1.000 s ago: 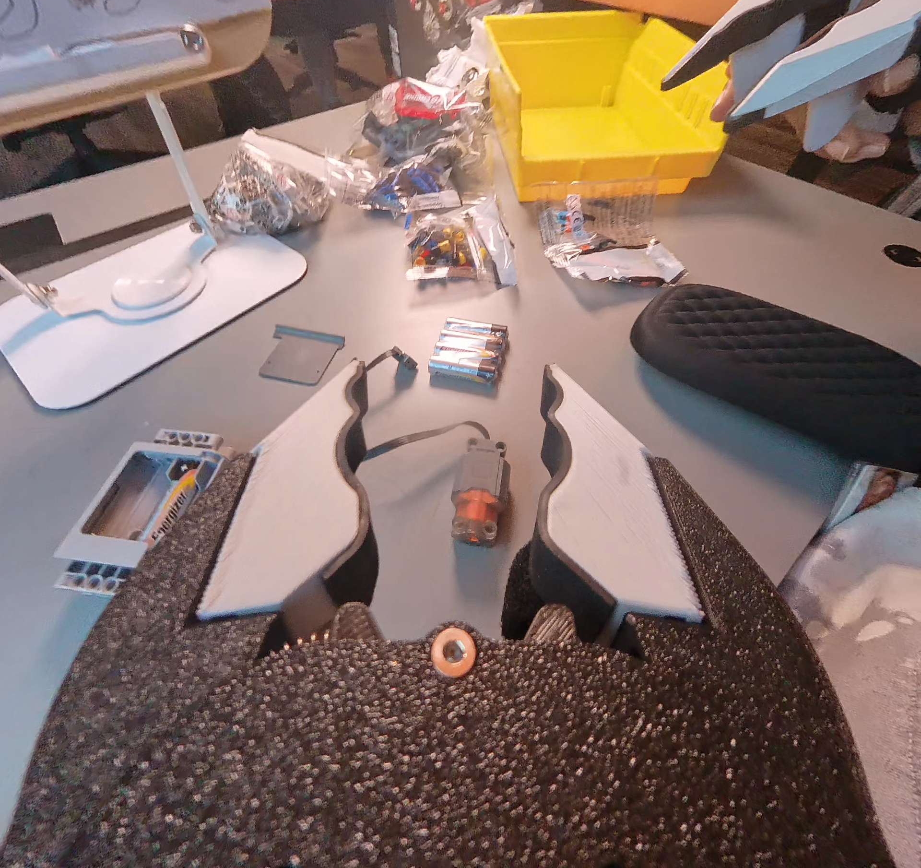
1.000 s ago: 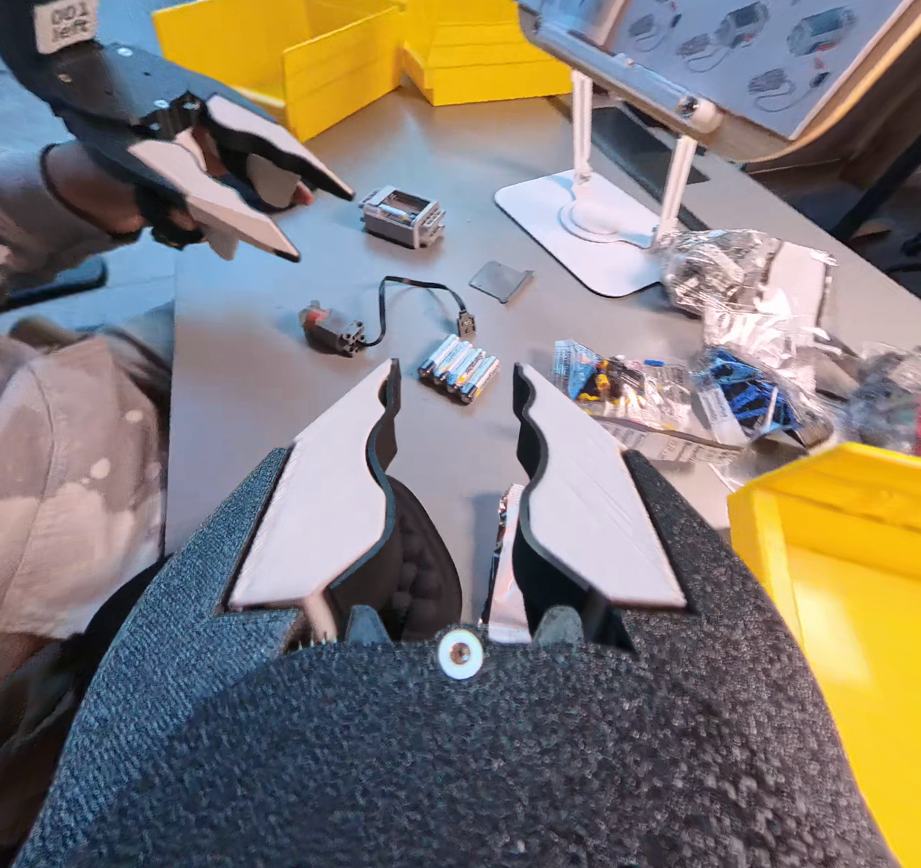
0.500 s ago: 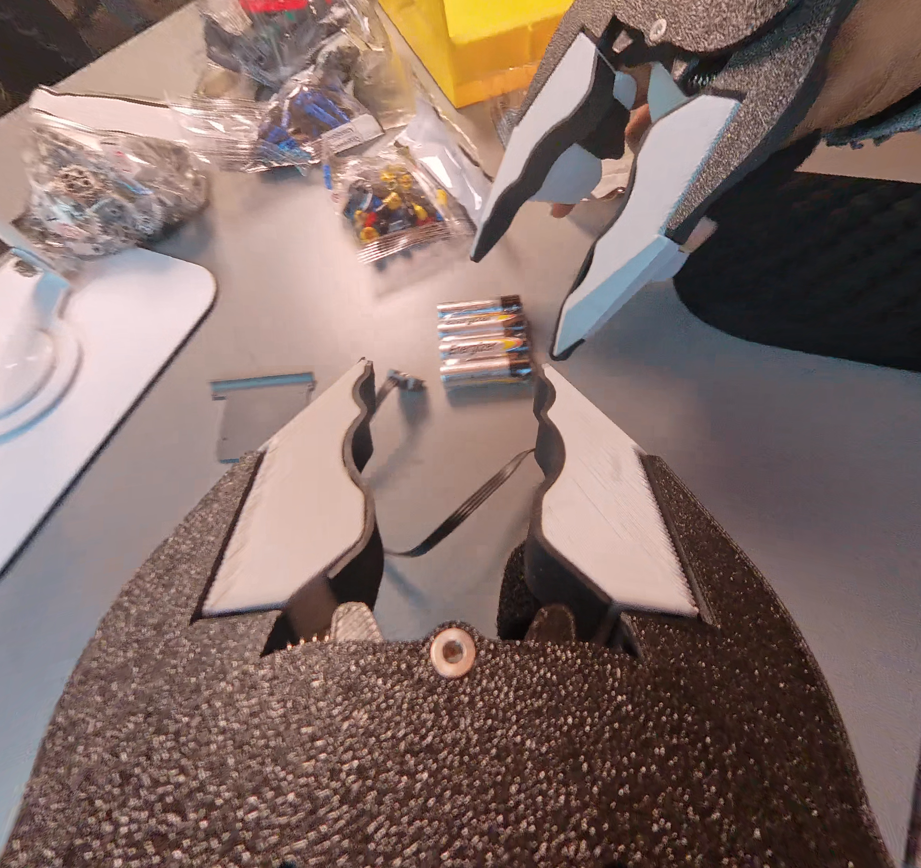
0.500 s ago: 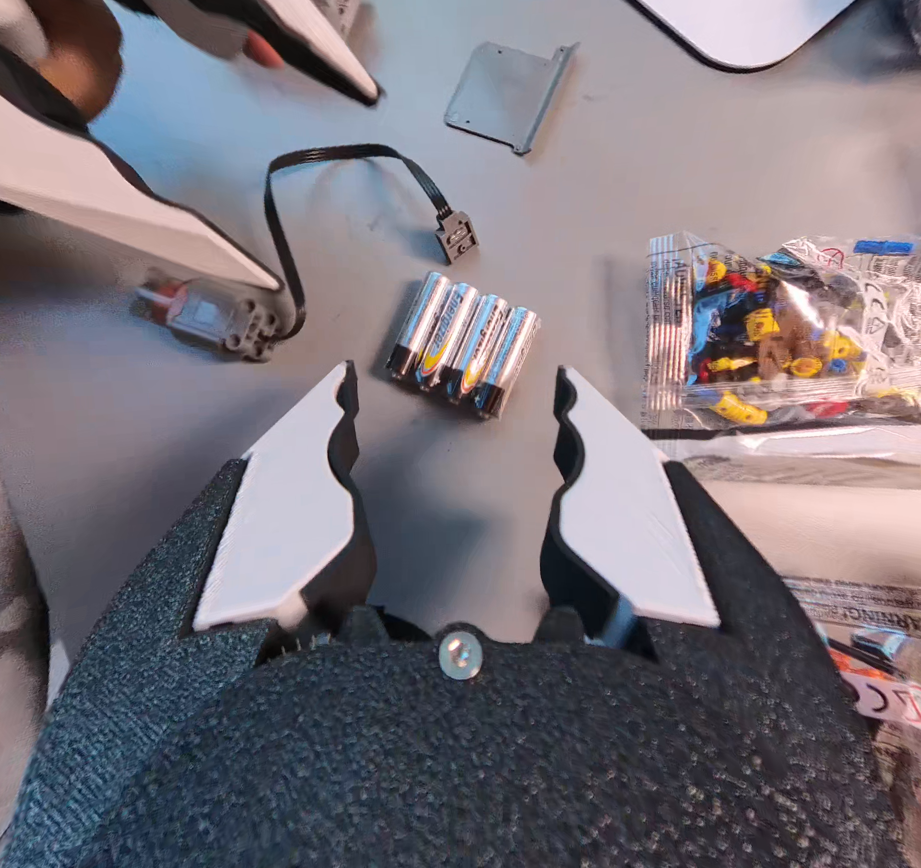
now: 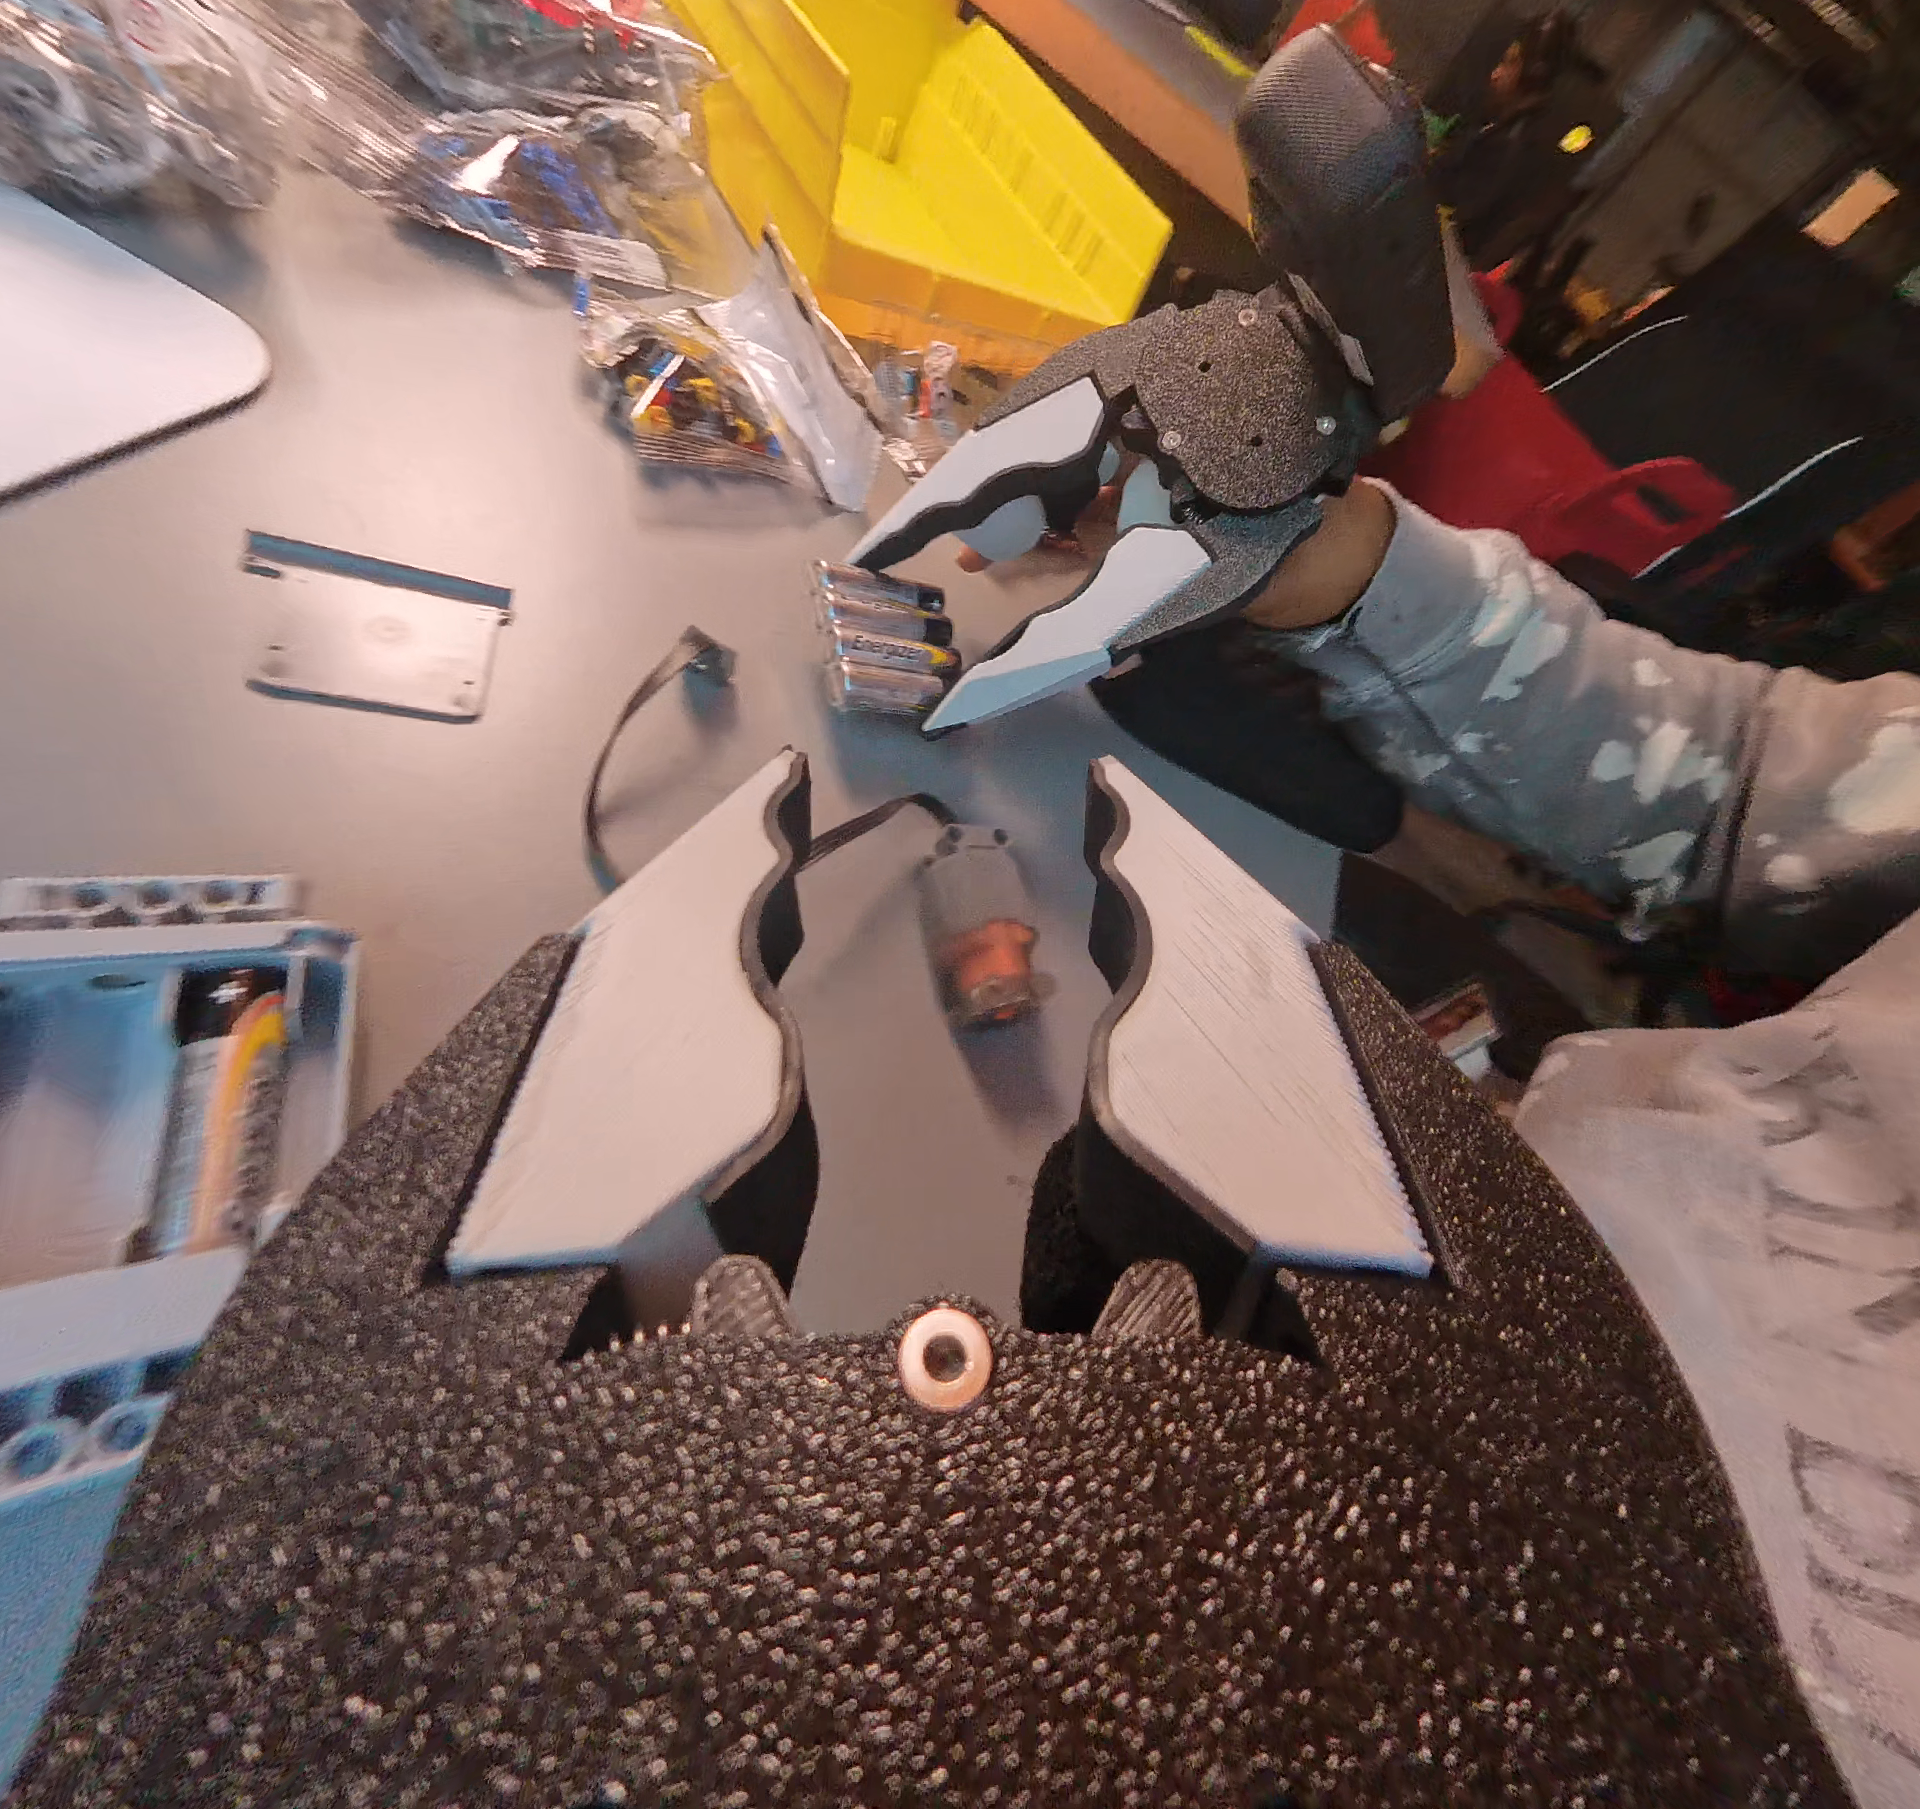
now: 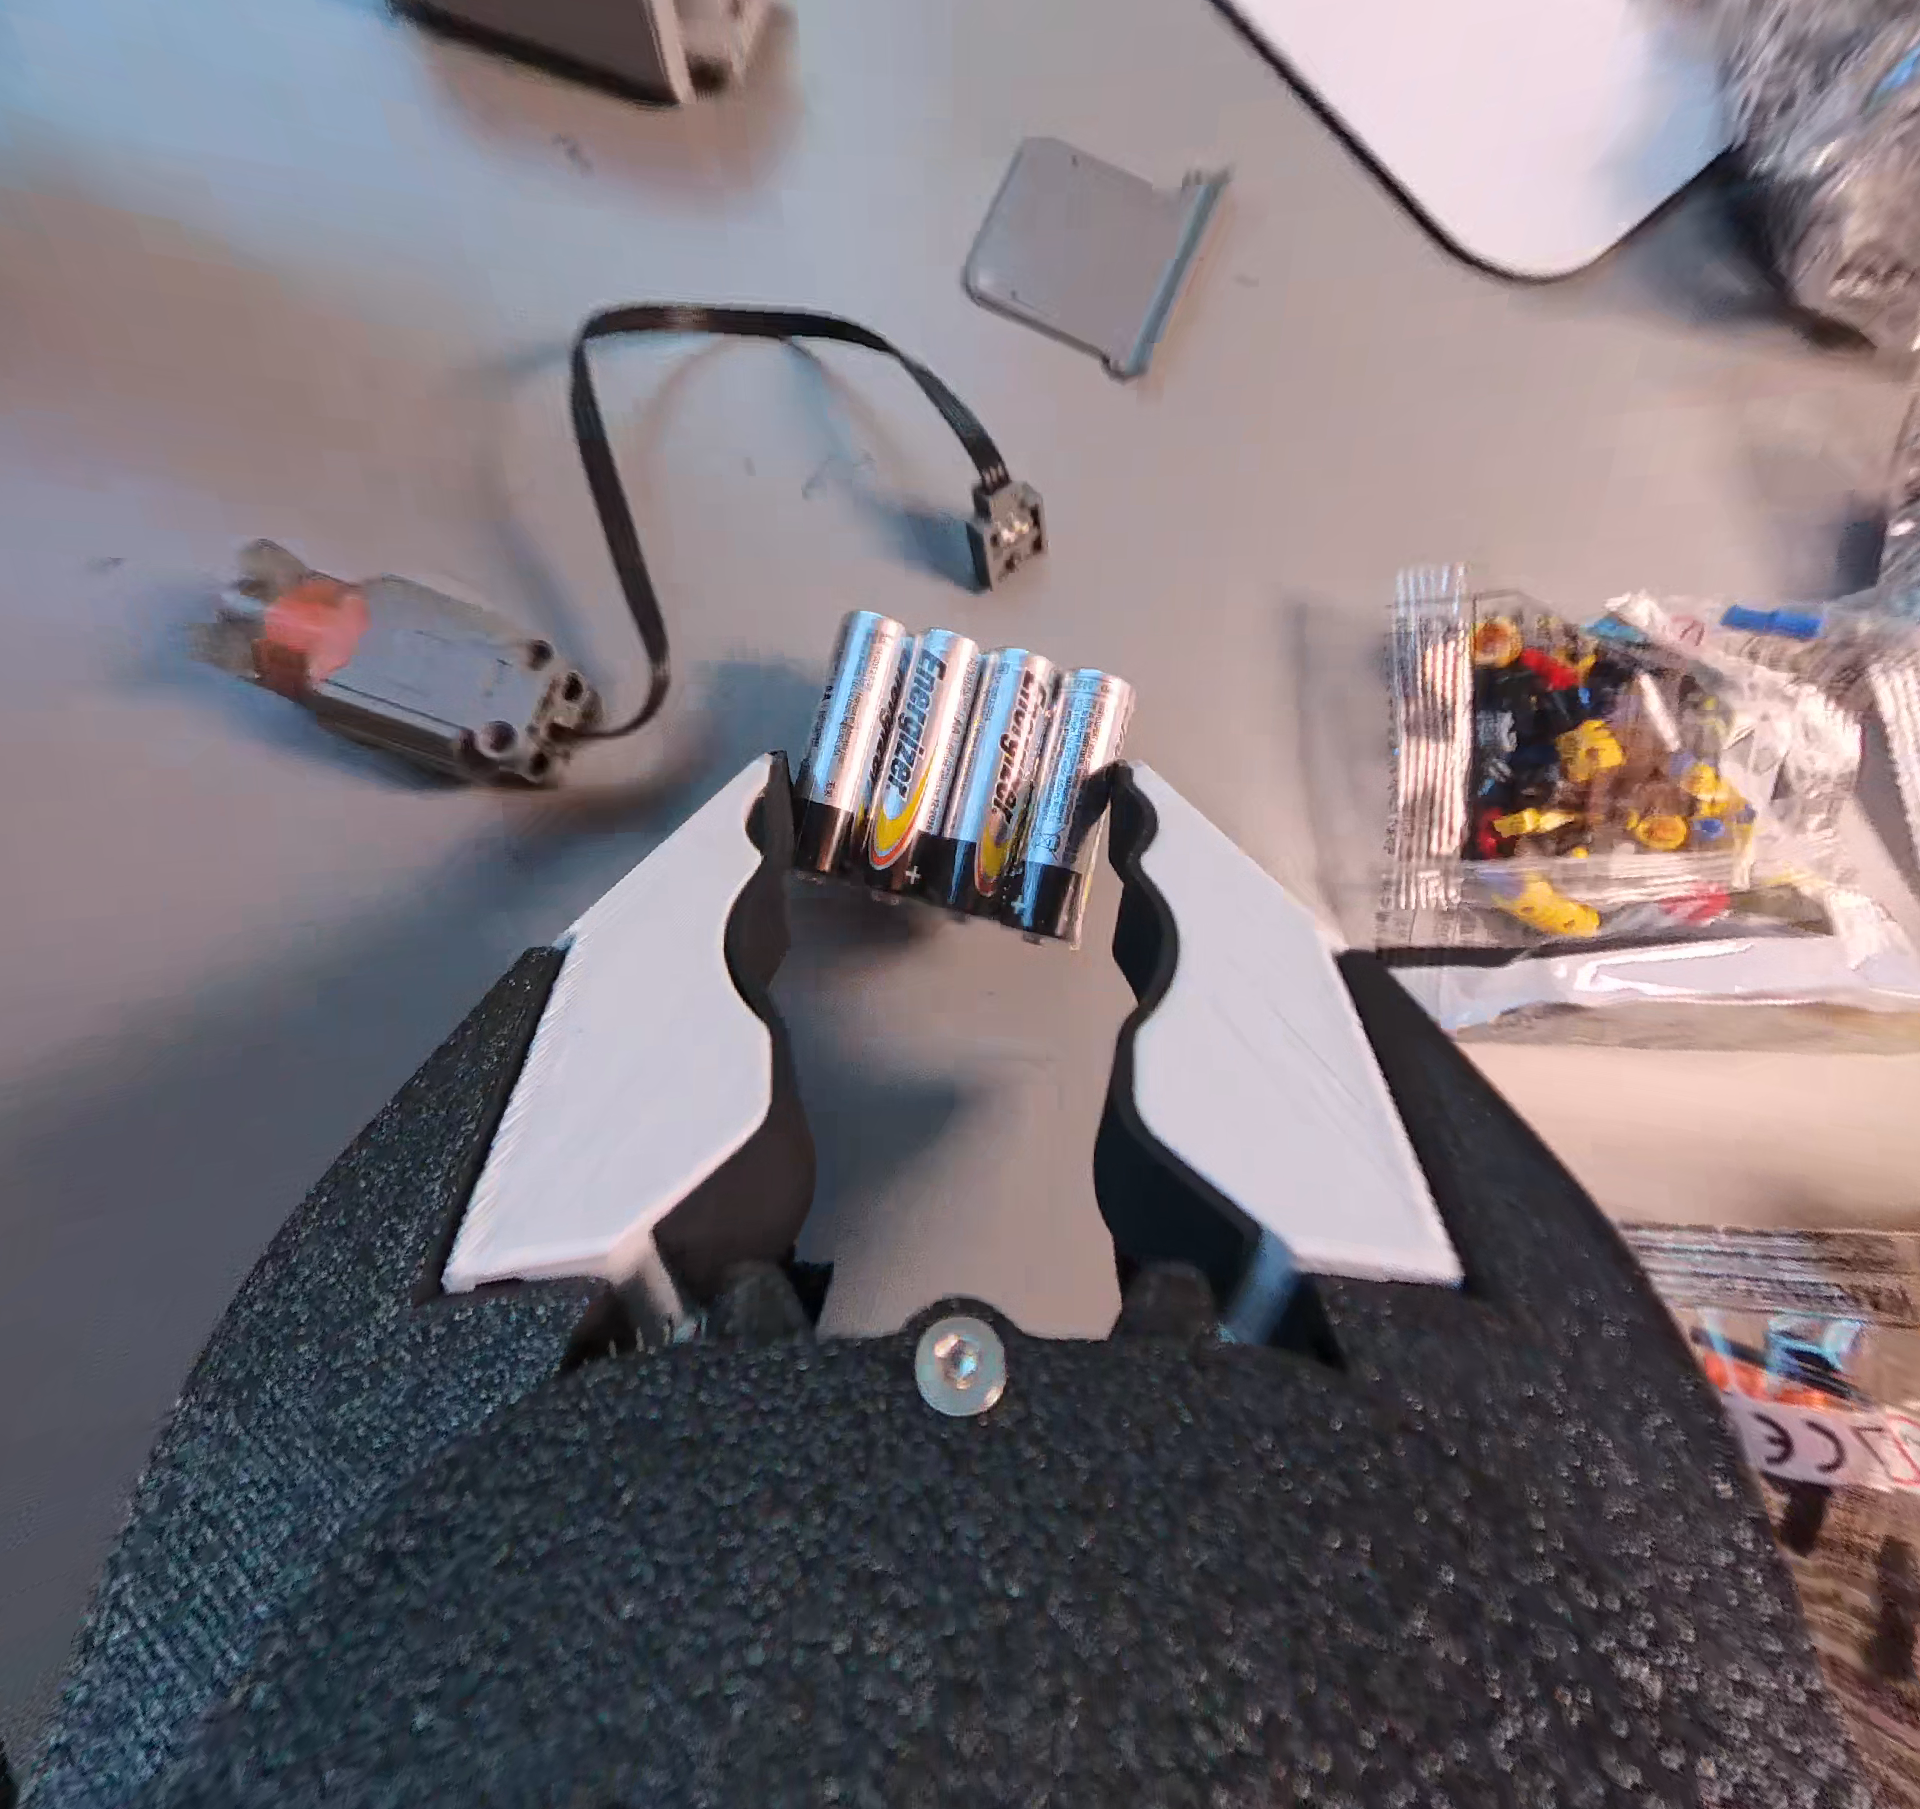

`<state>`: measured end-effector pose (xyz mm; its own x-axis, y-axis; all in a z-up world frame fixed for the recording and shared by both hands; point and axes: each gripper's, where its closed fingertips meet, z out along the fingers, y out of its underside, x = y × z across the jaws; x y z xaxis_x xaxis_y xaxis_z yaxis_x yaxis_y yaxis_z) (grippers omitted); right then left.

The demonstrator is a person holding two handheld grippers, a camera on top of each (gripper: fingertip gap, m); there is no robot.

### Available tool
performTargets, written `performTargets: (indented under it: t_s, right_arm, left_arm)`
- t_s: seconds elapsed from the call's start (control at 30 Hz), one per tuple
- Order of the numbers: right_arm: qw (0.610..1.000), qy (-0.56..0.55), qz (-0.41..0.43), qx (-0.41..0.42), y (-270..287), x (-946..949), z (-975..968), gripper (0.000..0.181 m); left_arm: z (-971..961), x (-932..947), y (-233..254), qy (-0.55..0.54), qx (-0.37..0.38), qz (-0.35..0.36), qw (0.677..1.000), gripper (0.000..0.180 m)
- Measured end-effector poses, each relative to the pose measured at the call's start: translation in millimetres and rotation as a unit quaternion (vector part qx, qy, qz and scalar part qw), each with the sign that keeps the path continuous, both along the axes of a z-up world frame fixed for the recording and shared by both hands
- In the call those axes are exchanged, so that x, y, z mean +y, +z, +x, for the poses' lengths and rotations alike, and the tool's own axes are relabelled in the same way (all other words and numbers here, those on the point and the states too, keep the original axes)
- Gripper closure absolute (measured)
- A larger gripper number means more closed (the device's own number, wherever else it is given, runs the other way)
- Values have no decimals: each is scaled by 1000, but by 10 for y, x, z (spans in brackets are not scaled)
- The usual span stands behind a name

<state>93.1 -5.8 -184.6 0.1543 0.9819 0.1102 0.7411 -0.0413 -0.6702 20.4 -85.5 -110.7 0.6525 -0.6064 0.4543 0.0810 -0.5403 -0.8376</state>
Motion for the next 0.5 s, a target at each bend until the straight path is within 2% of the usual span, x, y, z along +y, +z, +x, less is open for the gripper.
performTargets:
  t_s: [0.13, 0.2, 0.27, 0.33, 0.37, 0.43, 0.47, 0.5]
  right_arm:
    - [991, 35, 76, 103, 576, -198, -205, 120]
    - [980, 54, 113, 152, 883, -314, -344, 121]
    - [969, 75, 142, 190, 1128, -409, -505, 120]
    - [959, 85, 162, 219, 1306, -419, -676, 121]
    - [955, 87, 171, 227, 1371, -374, -749, 125]
    - [951, 111, 149, 246, 1464, -277, -876, 139]
    - [955, 136, 109, 241, 1434, -253, -942, 133]
    - [956, 162, 65, 235, 1381, -230, -1004, 136]
  left_arm:
    - [251, 148, 42, -29, -63, -31, 997, 126]
    - [358, 230, 290, -53, -138, -26, 989, 125]
    - [361, 368, 512, -58, -179, -8, 982, 130]
    - [305, 494, 643, -68, -171, 34, 982, 157]
    - [259, 533, 686, -79, -159, 54, 983, 165]
    - [126, 609, 651, -105, -100, 88, 986, 169]
    - [62, 624, 598, -126, -71, 103, 984, 168]
    - [-4, 634, 553, -143, -61, 109, 982, 168]
